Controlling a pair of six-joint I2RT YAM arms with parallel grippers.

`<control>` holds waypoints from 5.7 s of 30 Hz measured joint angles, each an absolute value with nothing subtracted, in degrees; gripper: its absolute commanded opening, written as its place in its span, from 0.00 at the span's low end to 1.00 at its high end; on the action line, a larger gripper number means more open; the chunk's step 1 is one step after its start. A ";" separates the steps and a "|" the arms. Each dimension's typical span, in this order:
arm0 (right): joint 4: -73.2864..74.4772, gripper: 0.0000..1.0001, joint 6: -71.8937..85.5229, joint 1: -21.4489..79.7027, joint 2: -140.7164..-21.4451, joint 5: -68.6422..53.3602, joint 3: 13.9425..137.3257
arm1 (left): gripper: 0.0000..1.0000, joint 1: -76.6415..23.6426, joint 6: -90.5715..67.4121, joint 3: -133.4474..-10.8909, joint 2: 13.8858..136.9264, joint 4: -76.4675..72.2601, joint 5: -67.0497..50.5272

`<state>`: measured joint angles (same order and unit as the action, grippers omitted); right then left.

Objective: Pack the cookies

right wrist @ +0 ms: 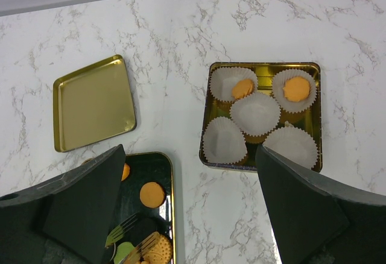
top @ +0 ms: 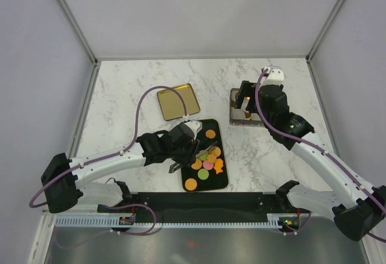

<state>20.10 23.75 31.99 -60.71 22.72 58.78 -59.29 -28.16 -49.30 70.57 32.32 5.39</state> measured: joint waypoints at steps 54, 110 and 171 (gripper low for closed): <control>26.81 0.98 23.73 31.99 -52.80 31.77 60.60 | 0.44 -54.92 -19.53 -91.61 111.66 22.13 8.51; 24.10 0.98 23.59 31.99 -58.85 25.36 61.34 | 0.53 -54.33 -24.45 -59.70 72.99 25.43 9.06; 18.90 0.98 24.21 31.99 -62.57 20.80 58.52 | 0.39 -60.51 -38.19 -44.56 57.06 44.97 8.91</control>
